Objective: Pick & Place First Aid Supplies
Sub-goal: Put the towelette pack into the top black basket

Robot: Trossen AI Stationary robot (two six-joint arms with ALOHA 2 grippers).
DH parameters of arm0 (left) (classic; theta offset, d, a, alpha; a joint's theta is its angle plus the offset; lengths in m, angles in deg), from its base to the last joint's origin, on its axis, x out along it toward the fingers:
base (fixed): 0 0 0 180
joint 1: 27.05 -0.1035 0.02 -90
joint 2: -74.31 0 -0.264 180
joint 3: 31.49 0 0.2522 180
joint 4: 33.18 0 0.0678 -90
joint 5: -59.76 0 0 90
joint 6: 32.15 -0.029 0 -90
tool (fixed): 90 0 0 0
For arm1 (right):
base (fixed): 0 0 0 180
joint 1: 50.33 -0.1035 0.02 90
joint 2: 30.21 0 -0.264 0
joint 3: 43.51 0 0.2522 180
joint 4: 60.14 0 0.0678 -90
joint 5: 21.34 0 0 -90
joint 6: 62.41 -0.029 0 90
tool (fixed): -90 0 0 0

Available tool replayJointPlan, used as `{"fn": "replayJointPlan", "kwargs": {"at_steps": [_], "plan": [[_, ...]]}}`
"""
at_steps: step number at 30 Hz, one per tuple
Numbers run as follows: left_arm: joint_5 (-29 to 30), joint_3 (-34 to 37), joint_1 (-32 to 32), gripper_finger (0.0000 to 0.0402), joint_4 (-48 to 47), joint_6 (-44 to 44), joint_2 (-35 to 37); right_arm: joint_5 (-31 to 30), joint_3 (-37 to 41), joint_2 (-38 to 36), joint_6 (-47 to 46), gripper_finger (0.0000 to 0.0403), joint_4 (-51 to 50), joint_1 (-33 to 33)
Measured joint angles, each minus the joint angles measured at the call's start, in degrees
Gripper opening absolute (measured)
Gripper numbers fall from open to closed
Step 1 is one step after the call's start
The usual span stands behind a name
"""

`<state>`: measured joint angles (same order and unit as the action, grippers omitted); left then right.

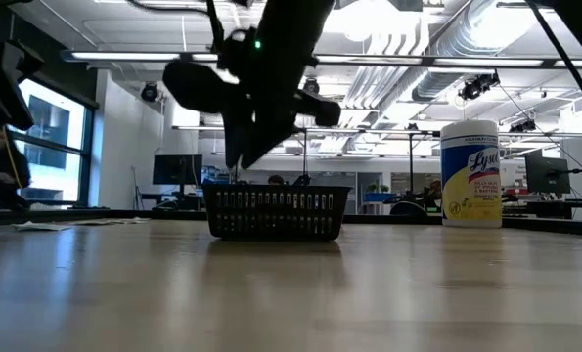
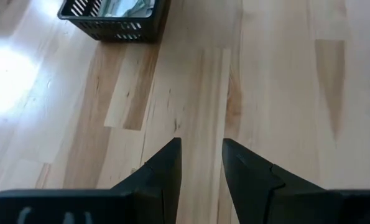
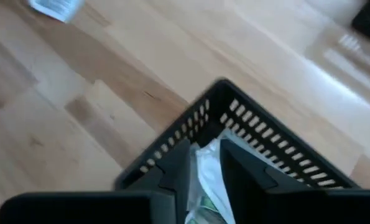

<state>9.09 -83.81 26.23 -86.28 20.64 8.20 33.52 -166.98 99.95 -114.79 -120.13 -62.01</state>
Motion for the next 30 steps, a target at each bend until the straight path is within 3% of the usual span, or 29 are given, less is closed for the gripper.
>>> {"fn": "replayJointPlan", "kwargs": {"at_steps": [5, 9, 15, 21, 30], "plan": [[0.22, 0.00, 0.09, 0.0113, 0.25, -1.25, -0.02, -2.45, -0.22, -1.09, 6.41, 0.0097, 6.73, -4.39], [0.89, 0.00, 0.11, 0.0113, 0.89, -2.91, -0.04, -0.87, -0.20, -1.07, 11.12, 0.0098, 12.84, -8.69], [-2.40, 0.00, 0.11, 0.0113, 3.38, -4.87, -0.12, -5.01, -0.02, -1.07, 9.07, 0.0098, 15.19, -15.38], [-10.48, 0.02, 0.22, 0.0113, 4.98, 3.77, -0.57, -8.91, -0.02, -1.07, 6.46, 0.0098, 15.09, -20.62], [-14.50, 0.02, 9.95, 0.0113, 10.84, 5.85, -0.73, -12.35, -0.02, -1.07, 3.19, 0.0098, 15.38, -24.55]]}}
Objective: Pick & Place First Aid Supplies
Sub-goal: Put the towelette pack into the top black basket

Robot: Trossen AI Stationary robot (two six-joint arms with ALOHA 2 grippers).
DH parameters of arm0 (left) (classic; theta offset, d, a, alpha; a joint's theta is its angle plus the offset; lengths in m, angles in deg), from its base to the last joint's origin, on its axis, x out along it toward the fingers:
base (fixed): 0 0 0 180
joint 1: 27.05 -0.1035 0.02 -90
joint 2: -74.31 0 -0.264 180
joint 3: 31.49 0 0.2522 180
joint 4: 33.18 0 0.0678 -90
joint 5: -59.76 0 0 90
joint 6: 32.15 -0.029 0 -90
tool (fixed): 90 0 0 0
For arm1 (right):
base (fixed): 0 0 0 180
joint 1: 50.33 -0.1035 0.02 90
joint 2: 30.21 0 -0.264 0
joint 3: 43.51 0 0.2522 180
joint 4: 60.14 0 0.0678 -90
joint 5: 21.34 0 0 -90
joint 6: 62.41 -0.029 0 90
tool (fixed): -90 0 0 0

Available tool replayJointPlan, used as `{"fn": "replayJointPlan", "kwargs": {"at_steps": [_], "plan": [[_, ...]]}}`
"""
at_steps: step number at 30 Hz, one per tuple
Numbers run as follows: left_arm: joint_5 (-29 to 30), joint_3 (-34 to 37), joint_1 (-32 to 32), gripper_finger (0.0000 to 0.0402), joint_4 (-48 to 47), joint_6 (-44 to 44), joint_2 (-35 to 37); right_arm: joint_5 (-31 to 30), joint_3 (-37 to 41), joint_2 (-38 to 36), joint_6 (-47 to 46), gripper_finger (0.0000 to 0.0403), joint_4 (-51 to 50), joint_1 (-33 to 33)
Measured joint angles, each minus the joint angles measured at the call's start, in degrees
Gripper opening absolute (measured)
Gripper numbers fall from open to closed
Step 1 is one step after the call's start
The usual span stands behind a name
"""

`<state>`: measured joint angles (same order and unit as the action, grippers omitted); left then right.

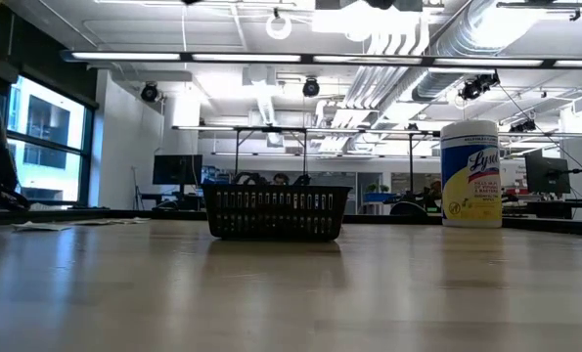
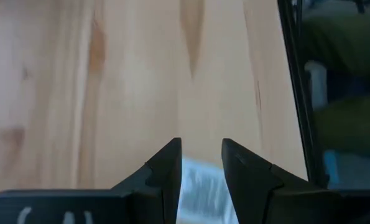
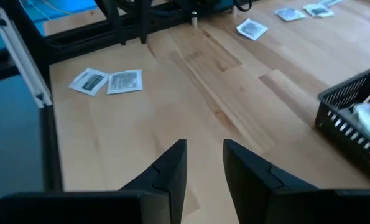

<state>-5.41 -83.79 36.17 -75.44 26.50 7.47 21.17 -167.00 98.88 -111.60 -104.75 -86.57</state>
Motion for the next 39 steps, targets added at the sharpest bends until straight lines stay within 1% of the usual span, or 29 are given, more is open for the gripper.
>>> {"fn": "replayJointPlan", "kwargs": {"at_steps": [3, 6, 10, 14, 17, 21, 25, 27, 29, 34, 39], "plan": [[-1.57, 0.00, 2.61, 0.0113, -0.68, 2.31, -2.22, -0.06, 0.00, 0.00, -1.86, 0.0098, -0.11, -0.47], [-3.42, 0.00, 4.62, 0.0113, 1.83, 1.06, -6.17, 0.11, 0.00, 0.00, -1.86, 0.0098, -0.12, -0.51], [-7.42, 0.00, 4.75, 0.0113, 6.15, -1.22, -11.83, 0.23, 0.00, 0.01, -1.86, 0.0098, -0.11, -0.64], [-10.93, 0.00, 4.68, 0.0113, 6.11, 1.63, -16.03, 0.40, 0.00, 0.02, -1.84, 0.0098, -0.16, -0.69], [-10.35, 0.00, 4.70, 0.0113, 7.69, 1.70, -18.12, 0.46, 0.00, 0.02, -1.84, 0.0098, -0.12, -0.71], [-4.71, -0.11, 4.59, 0.0113, 12.35, -1.69, -21.18, 0.52, 0.00, 0.02, -1.68, 0.0098, 0.26, -0.69], [-1.55, -0.25, 1.76, 0.0113, 16.68, -4.94, -24.71, 1.53, 0.00, 0.02, 1.37, 0.0098, 1.03, -0.68], [-1.07, -0.28, -0.38, 0.0113, 18.82, -6.50, -26.23, 2.78, 0.00, 0.02, 2.48, 0.0098, 1.80, -0.68], [-0.55, -0.24, -2.88, 0.0113, 21.94, -9.84, -27.58, 4.04, 0.00, 0.02, 4.03, 0.0098, 2.81, -0.49], [0.25, -0.20, -10.04, 0.0113, 29.49, -19.35, -29.77, 6.91, -0.02, 1.59, 9.02, 0.0098, 6.22, -0.11], [3.67, 0.00, -18.52, 0.0113, 32.52, -25.98, -30.02, 11.48, -0.02, 4.96, 12.75, 0.0098, 11.85, 0.61]]}}
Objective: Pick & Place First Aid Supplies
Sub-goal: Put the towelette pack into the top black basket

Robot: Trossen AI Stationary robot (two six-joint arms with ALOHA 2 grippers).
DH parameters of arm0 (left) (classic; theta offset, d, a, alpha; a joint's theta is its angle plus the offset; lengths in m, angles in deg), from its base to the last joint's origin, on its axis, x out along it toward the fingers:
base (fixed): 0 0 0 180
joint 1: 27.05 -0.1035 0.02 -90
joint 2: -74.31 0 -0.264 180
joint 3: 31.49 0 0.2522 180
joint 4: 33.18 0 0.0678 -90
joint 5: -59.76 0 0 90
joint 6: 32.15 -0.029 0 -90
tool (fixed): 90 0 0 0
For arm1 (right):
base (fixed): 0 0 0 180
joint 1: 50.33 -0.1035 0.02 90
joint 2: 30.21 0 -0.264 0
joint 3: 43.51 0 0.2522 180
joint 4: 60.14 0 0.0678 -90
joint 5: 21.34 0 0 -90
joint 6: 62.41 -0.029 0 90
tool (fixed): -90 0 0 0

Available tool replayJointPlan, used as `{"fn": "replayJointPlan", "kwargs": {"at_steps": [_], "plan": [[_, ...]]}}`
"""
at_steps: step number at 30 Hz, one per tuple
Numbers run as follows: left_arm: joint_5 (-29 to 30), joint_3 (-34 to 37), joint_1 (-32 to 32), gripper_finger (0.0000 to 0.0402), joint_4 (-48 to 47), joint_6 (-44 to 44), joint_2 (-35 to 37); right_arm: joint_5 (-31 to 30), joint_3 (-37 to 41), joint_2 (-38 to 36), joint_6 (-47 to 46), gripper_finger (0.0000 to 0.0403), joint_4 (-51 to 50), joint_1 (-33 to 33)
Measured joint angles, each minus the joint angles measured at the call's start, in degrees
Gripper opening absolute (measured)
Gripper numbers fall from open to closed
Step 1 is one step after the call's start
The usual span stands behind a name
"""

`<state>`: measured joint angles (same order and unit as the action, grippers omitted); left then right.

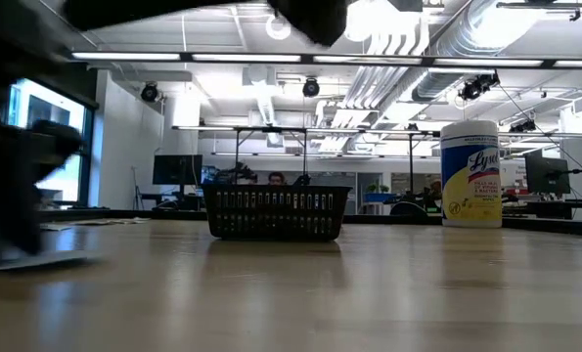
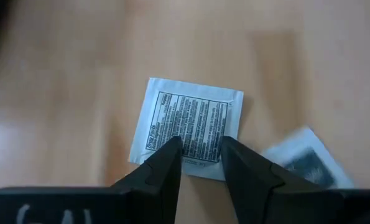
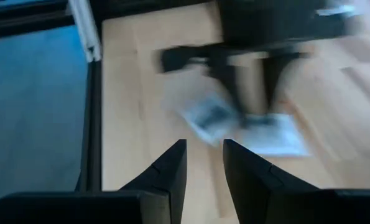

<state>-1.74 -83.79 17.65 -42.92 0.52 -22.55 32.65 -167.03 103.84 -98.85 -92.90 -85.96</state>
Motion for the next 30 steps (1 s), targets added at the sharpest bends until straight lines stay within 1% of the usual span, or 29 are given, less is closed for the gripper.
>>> {"fn": "replayJointPlan", "kwargs": {"at_steps": [3, 7, 10, 13, 15, 17, 20, 23, 25, 27, 30], "plan": [[0.34, 0.17, -4.58, 0.0113, 2.34, -3.42, -0.11, 2.24, 0.00, 2.21, 2.52, 0.0098, 3.84, 0.33], [-2.61, 0.17, -8.02, 0.0113, 3.22, -5.27, 0.73, 2.66, 0.00, 4.14, 3.93, 0.0098, 4.56, 0.79], [-5.65, 0.15, -7.44, 0.0113, 3.28, -5.25, 3.10, 1.95, 0.00, 4.88, 5.43, 0.0100, 3.94, 1.36], [-5.85, 0.09, -4.95, 0.0113, 1.94, -5.23, 7.03, 2.50, 0.02, 4.96, 7.70, 0.0108, 3.56, 2.32], [-3.37, 0.07, -2.92, 0.0113, -1.23, -5.30, 10.57, 2.64, 0.02, 4.96, 9.52, 0.0119, 3.85, 3.03], [0.77, 0.04, -1.16, 0.0113, -4.15, -5.47, 14.21, 2.67, 0.02, 4.96, 10.55, 0.0132, 3.57, 3.94], [10.21, 0.04, 0.70, 0.0113, -9.89, -5.36, 19.46, 2.66, 0.00, 5.21, 10.72, 0.0148, 3.89, 5.74], [18.43, 0.04, 0.70, 0.0113, -13.29, -3.99, 23.43, 4.31, -0.01, 6.22, 10.79, 0.0153, 4.21, 7.77], [20.69, 0.02, 0.62, 0.0113, -15.76, -3.94, 25.42, 5.08, 0.00, 7.32, 11.20, 0.0152, 4.73, 8.80], [22.82, 0.01, 0.65, 0.0113, -17.27, -2.98, 26.46, 7.54, 0.00, 8.76, 11.28, 0.0150, 6.05, 9.54], [22.93, 0.00, 0.68, 0.0113, -20.41, -1.21, 26.99, 12.12, -0.20, 9.97, 9.23, 0.0146, 7.10, 10.13]]}}
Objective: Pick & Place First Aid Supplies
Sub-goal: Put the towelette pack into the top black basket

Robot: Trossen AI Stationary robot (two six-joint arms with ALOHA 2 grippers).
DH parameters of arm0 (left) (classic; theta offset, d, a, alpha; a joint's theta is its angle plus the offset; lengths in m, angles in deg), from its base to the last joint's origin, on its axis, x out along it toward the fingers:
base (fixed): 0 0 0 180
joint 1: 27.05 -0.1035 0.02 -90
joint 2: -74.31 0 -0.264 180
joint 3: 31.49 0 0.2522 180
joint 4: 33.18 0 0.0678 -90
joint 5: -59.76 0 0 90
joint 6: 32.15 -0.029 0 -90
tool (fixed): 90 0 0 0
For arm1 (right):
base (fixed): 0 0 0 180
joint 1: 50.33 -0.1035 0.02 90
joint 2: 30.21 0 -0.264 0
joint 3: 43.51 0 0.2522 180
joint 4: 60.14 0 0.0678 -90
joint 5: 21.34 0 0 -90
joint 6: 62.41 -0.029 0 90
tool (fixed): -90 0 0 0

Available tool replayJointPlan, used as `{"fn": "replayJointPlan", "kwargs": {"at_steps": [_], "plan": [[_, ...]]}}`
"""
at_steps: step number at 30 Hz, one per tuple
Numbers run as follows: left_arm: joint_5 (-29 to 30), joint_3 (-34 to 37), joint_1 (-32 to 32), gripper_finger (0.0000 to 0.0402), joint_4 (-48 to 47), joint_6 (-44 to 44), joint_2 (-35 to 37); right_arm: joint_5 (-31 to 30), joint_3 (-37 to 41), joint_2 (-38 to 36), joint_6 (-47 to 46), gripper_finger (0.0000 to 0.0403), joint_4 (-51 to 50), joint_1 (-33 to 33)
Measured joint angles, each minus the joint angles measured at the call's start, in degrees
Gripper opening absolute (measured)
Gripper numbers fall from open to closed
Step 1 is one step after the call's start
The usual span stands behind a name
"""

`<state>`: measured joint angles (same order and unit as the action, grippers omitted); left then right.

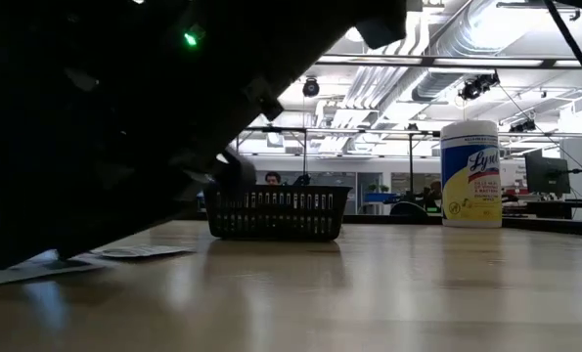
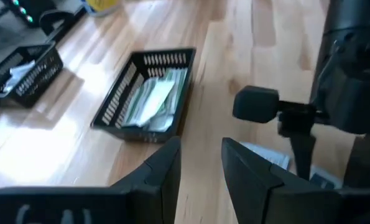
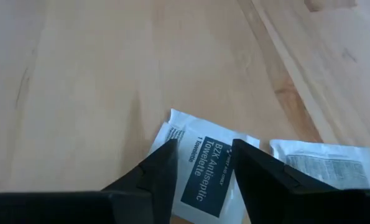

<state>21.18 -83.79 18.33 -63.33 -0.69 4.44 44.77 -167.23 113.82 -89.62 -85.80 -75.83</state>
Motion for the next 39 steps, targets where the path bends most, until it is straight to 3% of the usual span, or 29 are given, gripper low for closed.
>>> {"fn": "replayJointPlan", "kwargs": {"at_steps": [10, 19, 35, 39], "plan": [[0.96, -0.01, 0.00, 0.0113, -6.64, 4.81, 0.00, 7.72, 0.28, -2.52, 0.21, 0.0145, -3.22, -2.78], [2.92, -0.02, -0.02, 0.0113, -6.69, 4.73, 0.00, -0.18, 0.22, -5.88, -1.06, 0.0145, -3.61, -3.91], [2.73, -0.02, -0.02, 0.0113, -6.59, 4.40, 0.02, 5.85, 0.00, -1.77, -0.28, 0.0136, -5.91, -2.40], [2.73, -0.02, -0.02, 0.0113, -6.54, 4.40, 0.02, 5.84, -0.10, -1.49, 0.25, 0.0118, -8.48, -2.12]]}}
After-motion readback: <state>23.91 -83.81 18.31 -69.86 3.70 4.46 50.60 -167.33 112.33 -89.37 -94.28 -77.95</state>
